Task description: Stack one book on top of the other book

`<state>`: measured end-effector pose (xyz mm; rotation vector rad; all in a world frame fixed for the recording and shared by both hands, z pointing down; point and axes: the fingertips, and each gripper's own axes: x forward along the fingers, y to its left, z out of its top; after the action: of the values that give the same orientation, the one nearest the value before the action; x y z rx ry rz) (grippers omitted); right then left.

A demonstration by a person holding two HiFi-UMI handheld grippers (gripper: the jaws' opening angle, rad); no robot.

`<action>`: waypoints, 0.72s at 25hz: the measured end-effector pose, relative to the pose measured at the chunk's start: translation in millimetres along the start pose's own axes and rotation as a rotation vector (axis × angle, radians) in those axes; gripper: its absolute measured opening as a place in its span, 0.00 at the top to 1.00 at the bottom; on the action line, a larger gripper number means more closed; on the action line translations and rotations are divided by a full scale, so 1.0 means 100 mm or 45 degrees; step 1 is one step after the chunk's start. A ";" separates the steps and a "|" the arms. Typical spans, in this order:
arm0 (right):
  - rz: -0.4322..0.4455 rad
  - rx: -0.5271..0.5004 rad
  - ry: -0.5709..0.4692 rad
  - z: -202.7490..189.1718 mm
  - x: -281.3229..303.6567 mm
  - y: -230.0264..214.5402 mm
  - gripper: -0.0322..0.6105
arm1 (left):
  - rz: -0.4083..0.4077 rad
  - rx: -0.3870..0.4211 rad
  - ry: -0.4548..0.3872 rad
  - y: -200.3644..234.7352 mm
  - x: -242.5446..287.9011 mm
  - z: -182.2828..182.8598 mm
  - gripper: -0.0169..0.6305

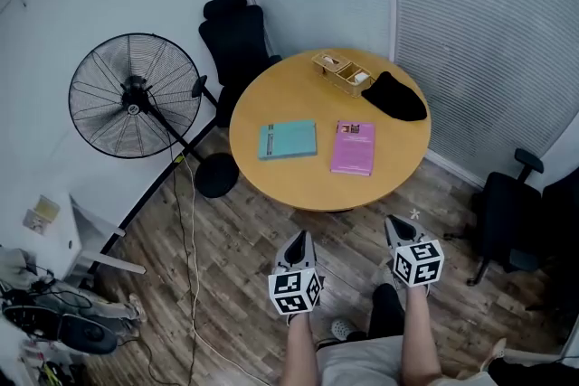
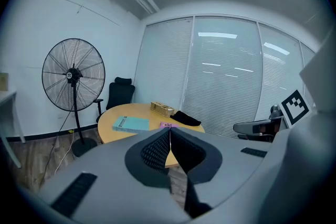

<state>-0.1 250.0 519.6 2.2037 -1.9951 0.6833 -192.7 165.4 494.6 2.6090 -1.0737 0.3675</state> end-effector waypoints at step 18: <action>0.212 -0.041 -0.004 0.97 1.59 -0.71 0.92 | 0.120 -0.134 -0.033 0.48 1.47 0.60 0.93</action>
<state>100.7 78.4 510.0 2.0391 -2.1934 0.6601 -118.4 16.8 497.4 2.4838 -1.1945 0.2903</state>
